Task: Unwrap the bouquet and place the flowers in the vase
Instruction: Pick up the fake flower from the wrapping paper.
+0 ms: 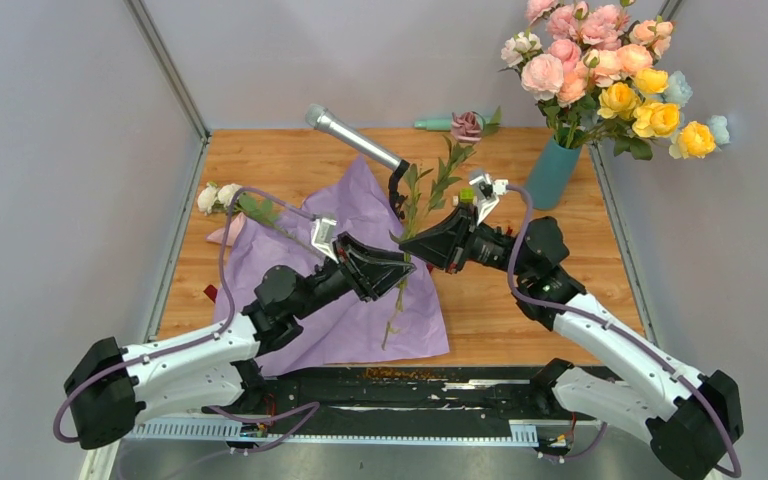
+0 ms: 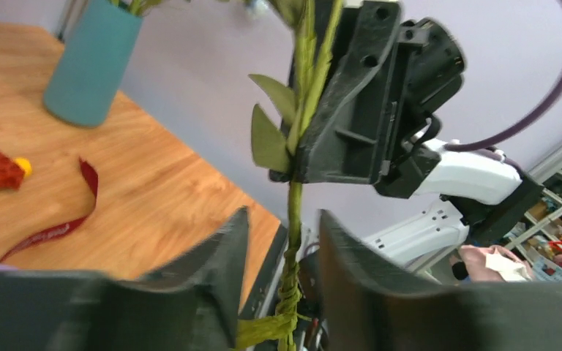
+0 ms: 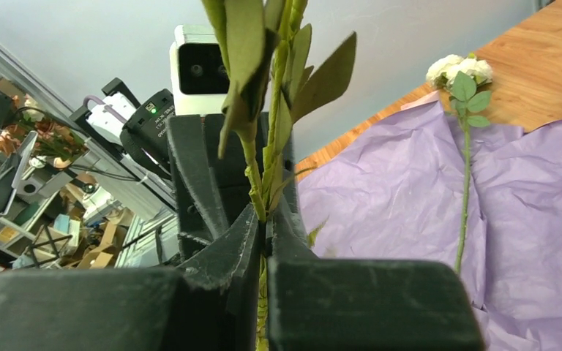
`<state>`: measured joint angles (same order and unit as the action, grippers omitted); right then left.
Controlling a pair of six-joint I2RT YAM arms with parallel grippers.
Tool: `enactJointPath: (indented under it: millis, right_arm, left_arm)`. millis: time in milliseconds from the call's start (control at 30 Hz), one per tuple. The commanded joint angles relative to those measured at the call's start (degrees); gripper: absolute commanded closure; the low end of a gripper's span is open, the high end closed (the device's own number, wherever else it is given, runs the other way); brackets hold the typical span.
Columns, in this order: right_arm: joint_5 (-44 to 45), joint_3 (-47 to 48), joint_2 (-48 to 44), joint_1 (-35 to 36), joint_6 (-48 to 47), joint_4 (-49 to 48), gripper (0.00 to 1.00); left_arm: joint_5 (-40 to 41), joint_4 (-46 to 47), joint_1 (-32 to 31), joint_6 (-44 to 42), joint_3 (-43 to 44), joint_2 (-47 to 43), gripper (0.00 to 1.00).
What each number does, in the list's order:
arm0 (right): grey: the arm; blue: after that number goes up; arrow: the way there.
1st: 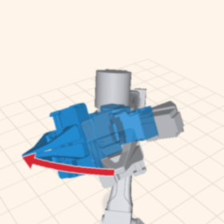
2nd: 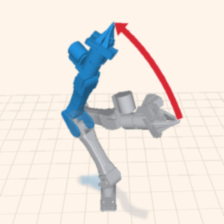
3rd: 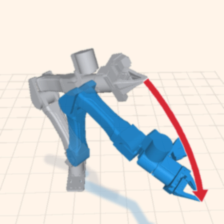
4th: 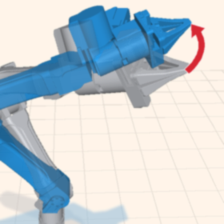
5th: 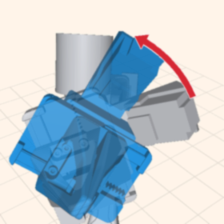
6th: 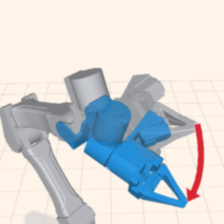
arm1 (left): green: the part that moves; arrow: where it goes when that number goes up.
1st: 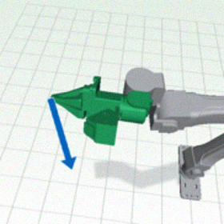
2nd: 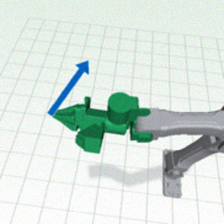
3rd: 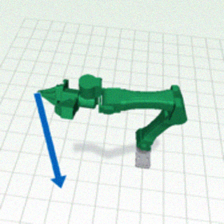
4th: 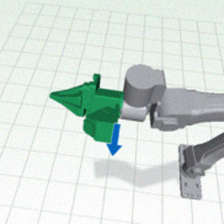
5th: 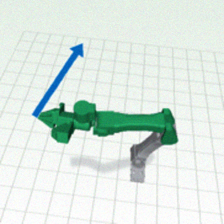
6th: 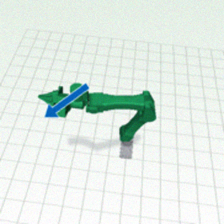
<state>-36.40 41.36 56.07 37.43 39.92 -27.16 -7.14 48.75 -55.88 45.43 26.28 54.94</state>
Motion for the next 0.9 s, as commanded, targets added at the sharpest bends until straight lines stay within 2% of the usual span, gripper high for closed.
enactJointPath:
  millis: [0, 67, 167, 233, 333, 433, 533, 600, 667, 867]
  right_arm:
    - [4.83, 5.16, -4.01, 0.36, -8.30, 8.86, 1.00]
    - [7.59, 7.57, -5.27, 0.42, -12.94, 16.18, 1.00]
    - [14.24, 11.65, -7.03, 0.61, -19.96, 29.75, 1.00]
    - [20.95, 14.76, -7.97, 0.64, -24.75, 37.03, 1.00]
    - [37.43, 21.13, -8.23, 0.63, -31.21, 48.34, 1.00]
    - [53.75, 25.72, -7.23, 0.39, -36.42, 54.39, 1.00]
    - [61.40, 28.01, -5.89, -1.00, -41.45, 54.08, 1.00]
    - [64.26, 29.57, -4.36, -2.99, -44.15, 52.47, 1.00]
    - [64.71, 29.82, -3.26, -5.87, -46.34, 48.81, 1.00]
    - [55.28, 26.78, -0.33, -19.40, -48.18, 30.18, 1.00]
  left_arm:
    - [-0.64, -17.94, -0.19, -8.18, 7.44, -1.91, 0.37]
    - [-0.15, -26.87, 0.21, -12.01, 10.62, -2.75, 0.21]
    - [-0.82, -37.44, 2.83, -16.03, 13.61, -4.07, 0.06]
    - [-3.53, -42.94, 6.67, -18.42, 14.98, -5.25, 0.02]
    - [-5.49, -54.07, 15.06, -24.37, 18.30, -6.41, 0.01]
    - [-8.55, -63.49, 24.96, -28.33, 21.36, -7.38, 0.00]
    - [-9.32, -69.05, 32.33, -31.62, 23.51, -7.59, 0.00]
    - [-9.99, -70.31, 39.43, -32.11, 23.82, -7.61, 0.00]
    - [-8.53, -70.66, 43.02, -32.05, 23.38, -7.87, 0.00]
    - [6.08, -71.97, 44.34, -35.45, 21.28, -10.04, 0.00]
